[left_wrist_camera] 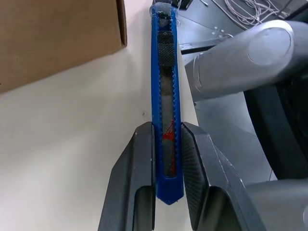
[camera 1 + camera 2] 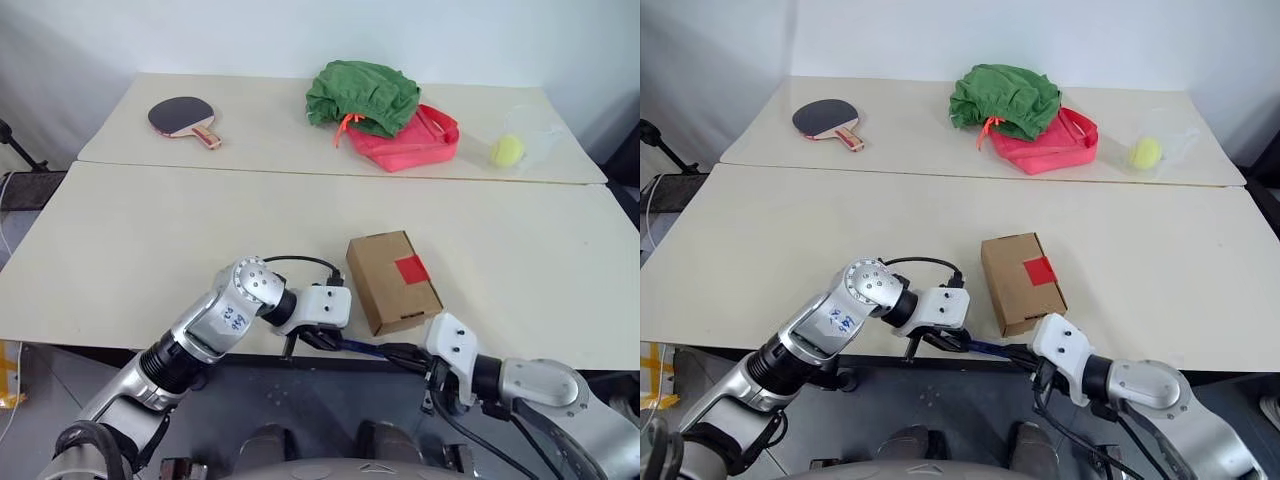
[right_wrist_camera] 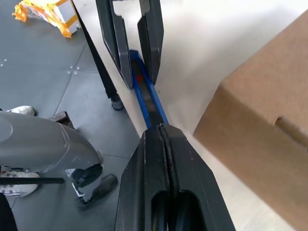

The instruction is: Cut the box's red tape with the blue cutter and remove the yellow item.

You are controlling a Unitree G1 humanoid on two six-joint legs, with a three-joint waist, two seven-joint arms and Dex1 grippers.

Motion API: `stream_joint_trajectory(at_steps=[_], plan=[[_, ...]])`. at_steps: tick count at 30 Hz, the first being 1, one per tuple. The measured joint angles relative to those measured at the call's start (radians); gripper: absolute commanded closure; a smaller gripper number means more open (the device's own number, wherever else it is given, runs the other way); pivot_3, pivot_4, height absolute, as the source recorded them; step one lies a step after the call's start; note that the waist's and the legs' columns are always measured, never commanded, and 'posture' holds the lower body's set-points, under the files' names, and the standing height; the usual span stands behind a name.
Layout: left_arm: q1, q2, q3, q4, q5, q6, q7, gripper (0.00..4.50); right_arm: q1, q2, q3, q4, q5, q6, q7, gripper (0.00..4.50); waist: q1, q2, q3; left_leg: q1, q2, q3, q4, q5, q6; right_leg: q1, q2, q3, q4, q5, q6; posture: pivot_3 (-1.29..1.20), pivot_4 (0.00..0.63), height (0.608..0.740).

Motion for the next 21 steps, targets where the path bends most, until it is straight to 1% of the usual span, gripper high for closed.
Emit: stream_joint_trajectory(at_steps=[5,9,15,21], plan=[[-0.006,-0.057,-0.003,0.005,-0.002,0.08,0.075,4.07,-0.102,-0.001,0.008,0.071,-0.004,0.028,0.02,4.47,-0.001,0.0,0.0,0.0,0.0,0.0,0.003,-0.001,0.001,0.0,0.0,0.0,0.0,0.0,0.0,0.0,0.15,0.74],[-0.007,-0.082,-0.005,0.011,-0.007,0.106,0.119,4.07,-0.161,-0.029,-0.017,0.115,0.009,0.039,0.068,4.47,0.0,0.0,0.0,-0.001,0.0,-0.001,0.004,-0.001,0.002,0.0,0.0,0.0,0.002,0.0,0.0,0.0,0.15,0.74],[-0.031,-0.114,-0.005,0.057,-0.012,0.105,0.162,4.07,-0.181,-0.057,-0.043,0.153,0.012,0.038,0.124,4.47,-0.001,0.0,0.0,-0.002,0.0,-0.001,0.006,-0.001,0.002,0.0,0.0,0.0,0.003,0.0,0.0,0.0,0.15,0.74],[-0.043,-0.11,-0.012,0.073,-0.016,0.088,0.162,4.07,-0.176,-0.084,-0.053,0.185,0.005,0.024,0.16,4.47,-0.002,0.0,0.0,-0.002,0.001,-0.001,0.006,-0.001,0.002,0.0,0.0,0.0,0.004,0.0,0.0,0.0,0.15,0.74]])
